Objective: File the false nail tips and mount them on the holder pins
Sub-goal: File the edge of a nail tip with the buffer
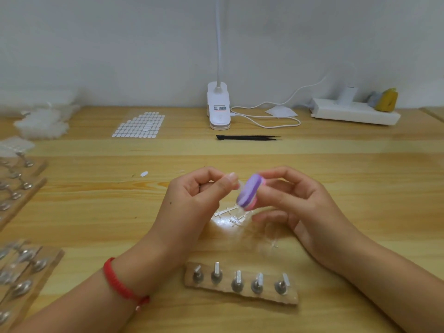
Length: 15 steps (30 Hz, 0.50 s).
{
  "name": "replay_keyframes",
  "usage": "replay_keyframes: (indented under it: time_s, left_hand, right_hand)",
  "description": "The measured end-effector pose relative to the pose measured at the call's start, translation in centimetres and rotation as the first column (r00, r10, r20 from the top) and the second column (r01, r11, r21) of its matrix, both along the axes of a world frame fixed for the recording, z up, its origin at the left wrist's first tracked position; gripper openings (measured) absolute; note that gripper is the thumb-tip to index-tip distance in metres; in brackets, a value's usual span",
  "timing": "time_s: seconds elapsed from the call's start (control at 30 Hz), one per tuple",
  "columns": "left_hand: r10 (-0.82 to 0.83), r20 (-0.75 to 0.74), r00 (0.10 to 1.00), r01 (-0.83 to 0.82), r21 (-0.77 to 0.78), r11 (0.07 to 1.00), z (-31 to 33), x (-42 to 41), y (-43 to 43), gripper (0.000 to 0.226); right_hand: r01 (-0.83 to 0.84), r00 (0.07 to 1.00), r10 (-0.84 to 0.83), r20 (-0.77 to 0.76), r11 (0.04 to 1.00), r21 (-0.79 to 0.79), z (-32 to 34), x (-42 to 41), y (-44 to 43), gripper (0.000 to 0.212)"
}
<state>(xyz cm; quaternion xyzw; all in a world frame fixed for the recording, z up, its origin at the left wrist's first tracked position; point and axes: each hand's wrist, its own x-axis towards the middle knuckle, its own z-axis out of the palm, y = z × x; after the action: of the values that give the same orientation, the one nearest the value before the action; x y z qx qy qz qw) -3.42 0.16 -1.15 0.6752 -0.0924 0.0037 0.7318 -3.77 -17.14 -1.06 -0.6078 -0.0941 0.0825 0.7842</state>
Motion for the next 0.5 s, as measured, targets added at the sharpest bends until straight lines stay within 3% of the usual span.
replay_keyframes:
  time_s: [0.07, 0.2, 0.3, 0.43, 0.5]
  left_hand:
    - [-0.001, -0.004, 1.000, 0.001, -0.001, 1.000, -0.02, 0.02, -0.01, 0.018]
    - [-0.012, 0.011, 1.000, 0.012, 0.000, 1.000, -0.01, -0.06, -0.13, 0.019]
    - [-0.008, 0.010, 1.000, 0.008, -0.001, 1.000, 0.04, -0.05, -0.06, 0.019]
    - [-0.009, 0.015, 1.000, 0.009, 0.003, 1.000, -0.04, -0.10, -0.08, 0.018]
    - [-0.001, 0.011, 1.000, 0.001, 0.009, 1.000, -0.07, -0.03, 0.04, 0.018]
  right_hand:
    - [-0.038, 0.999, 0.039, 0.026, 0.998, -0.047, -0.04, -0.16, 0.18, 0.019]
    - [0.014, 1.000, -0.014, -0.006, 0.999, 0.035, 0.03, 0.04, 0.08, 0.018]
    - [-0.049, 0.998, 0.051, 0.031, 0.998, -0.039, 0.09, -0.15, 0.34, 0.023]
    - [0.058, 0.998, -0.057, -0.018, 0.997, 0.058, 0.04, 0.16, -0.08, 0.029]
    - [-0.021, 1.000, 0.021, 0.008, 1.000, -0.008, 0.06, -0.09, 0.18, 0.023]
